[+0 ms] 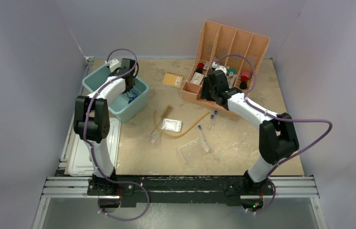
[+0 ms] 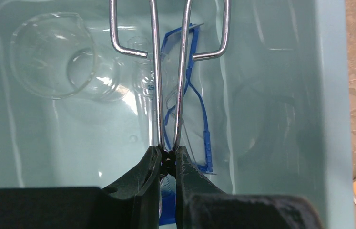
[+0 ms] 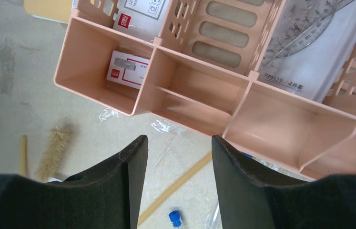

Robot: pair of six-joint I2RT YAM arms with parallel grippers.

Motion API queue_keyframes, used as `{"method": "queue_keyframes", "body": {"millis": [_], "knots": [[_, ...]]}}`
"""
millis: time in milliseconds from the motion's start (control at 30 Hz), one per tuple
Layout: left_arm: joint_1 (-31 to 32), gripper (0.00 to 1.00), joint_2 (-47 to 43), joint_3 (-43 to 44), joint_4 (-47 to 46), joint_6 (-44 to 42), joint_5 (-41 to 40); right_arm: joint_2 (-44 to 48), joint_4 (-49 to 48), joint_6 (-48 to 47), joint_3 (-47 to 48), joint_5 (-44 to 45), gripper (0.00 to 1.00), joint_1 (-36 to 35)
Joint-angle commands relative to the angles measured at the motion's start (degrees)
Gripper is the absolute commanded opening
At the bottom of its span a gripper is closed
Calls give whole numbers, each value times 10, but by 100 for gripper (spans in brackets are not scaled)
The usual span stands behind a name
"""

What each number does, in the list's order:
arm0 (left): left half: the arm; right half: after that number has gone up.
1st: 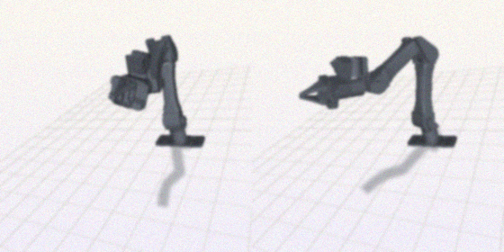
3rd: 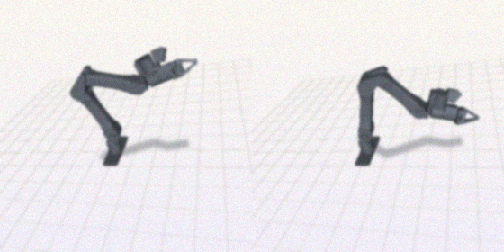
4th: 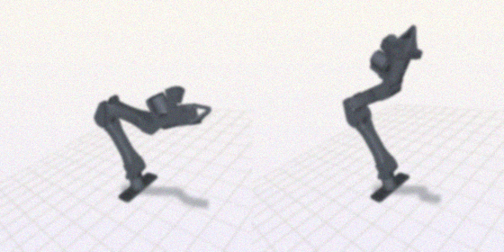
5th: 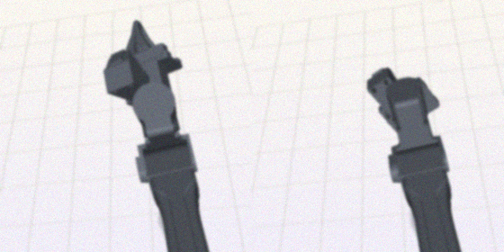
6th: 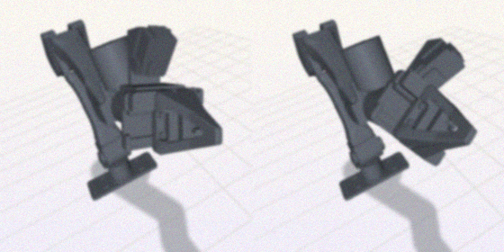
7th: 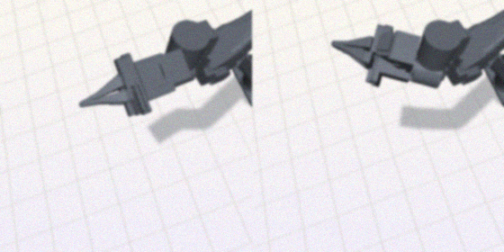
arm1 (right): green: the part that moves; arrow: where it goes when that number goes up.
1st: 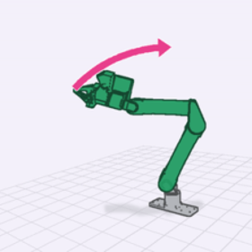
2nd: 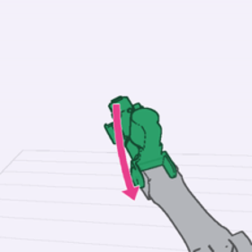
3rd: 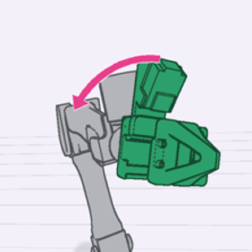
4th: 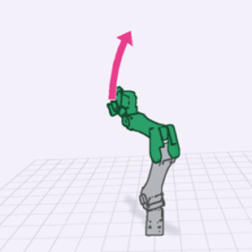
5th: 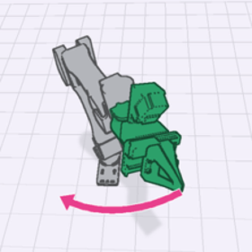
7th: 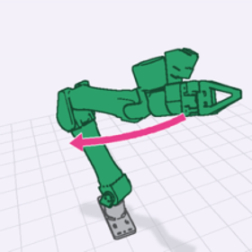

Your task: Organize the chemistry lab equipment

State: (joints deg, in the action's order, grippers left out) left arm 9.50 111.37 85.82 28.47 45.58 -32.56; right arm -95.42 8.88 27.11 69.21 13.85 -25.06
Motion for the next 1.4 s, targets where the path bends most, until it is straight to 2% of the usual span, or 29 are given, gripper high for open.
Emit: {"method": "queue_keyframes", "body": {"millis": [0,233,400,767,1000,1167,1367], "knots": [[-1,0,14,33,-54,5,14,4,-25,-23,23,22,55,4],[-1,0,46,61,-47,-10,24,6,-26,-28,23,26,55,7],[-1,20,47,66,-45,-21,40,7,-26,-28,23,24,55,8],[-1,43,-3,89,-10,-47,73,6,-26,-23,27,6,55,8],[4,51,-88,79,-9,-86,172,4,-40,-21,29,-6,56,8],[43,54,-156,44,-19,-160,233,4,-41,-5,24,-29,56,7],[137,57,-207,0,-3,-230,265,17,-40,18,3,-42,56,7]]}}
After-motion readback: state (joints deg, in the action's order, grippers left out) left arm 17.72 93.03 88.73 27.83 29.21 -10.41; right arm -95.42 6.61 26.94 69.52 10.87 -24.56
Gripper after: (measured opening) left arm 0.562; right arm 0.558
